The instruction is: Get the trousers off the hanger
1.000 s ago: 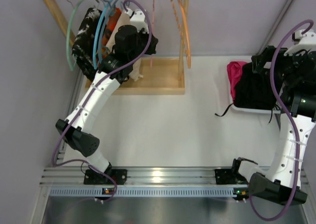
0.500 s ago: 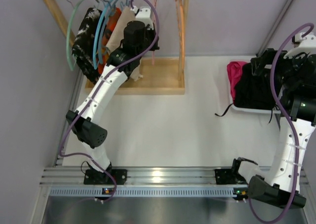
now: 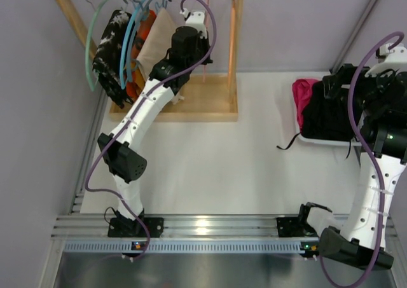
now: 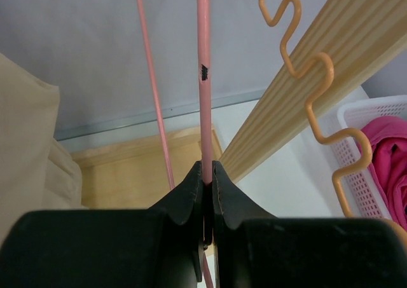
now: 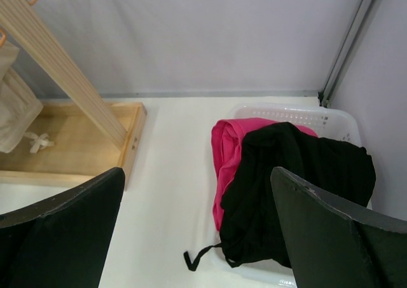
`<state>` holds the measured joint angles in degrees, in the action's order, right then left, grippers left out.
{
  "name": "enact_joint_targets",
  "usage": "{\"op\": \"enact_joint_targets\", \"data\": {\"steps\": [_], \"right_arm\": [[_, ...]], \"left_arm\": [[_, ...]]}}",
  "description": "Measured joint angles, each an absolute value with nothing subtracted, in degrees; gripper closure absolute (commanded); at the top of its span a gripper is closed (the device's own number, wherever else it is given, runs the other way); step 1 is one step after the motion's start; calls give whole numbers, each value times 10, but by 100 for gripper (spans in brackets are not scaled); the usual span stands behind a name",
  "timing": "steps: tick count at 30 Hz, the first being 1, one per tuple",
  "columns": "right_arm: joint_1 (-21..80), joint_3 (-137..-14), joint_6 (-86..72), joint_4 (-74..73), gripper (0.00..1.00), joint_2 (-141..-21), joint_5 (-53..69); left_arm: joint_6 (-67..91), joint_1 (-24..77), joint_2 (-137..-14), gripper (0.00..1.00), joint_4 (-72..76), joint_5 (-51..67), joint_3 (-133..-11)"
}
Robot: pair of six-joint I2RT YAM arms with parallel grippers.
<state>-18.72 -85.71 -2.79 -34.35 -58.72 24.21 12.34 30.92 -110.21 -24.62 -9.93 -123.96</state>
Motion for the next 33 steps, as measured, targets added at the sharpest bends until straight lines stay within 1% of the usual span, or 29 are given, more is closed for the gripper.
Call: {"op": "enact_joint_targets", "data": {"steps": [14,15,16,18,19,21,23,25,26,27,32,33], "right_arm": [[-188,-839,-26,-351,1,-565,242],[-188,-839,-26,-351,1,-564,242],[-188,-838,-26,-351,1,-564,242],[-188,-836,-26,-352,1,-562,242],[-188,-835,-26,-352,1,-561,242],[-188,-831,-26,-353,0,-559,242],[-188,-826,-26,-352,1,-556,242],[-188,-820,-26,-352,1,-553,242],[-188,-817,-26,-352,1,-551,242],[-188,-813,-26,-351,1,-549,242],[-188,-794,-26,-349,1,-541,242],[-188,-790,-26,-349,1,-539,242]], "left_arm": [[114,345,-1131,100,-241,-101,-1274],[113,345,-1132,96,-240,-101,-1274],[112,345,-1132,84,-241,-102,-1274],[107,345,-1132,74,-240,-102,-1273],[104,346,-1131,66,-241,-102,-1270],[102,347,-1130,58,-241,-102,-1259],[101,347,-1126,46,-240,-102,-1238],[99,347,-1115,43,-245,-102,-1213],[98,347,-1107,39,-247,-101,-1196],[97,347,-1097,37,-248,-101,-1179],[97,345,-1005,26,-253,-85,-1074],[98,345,-978,20,-254,-79,-1051]]}}
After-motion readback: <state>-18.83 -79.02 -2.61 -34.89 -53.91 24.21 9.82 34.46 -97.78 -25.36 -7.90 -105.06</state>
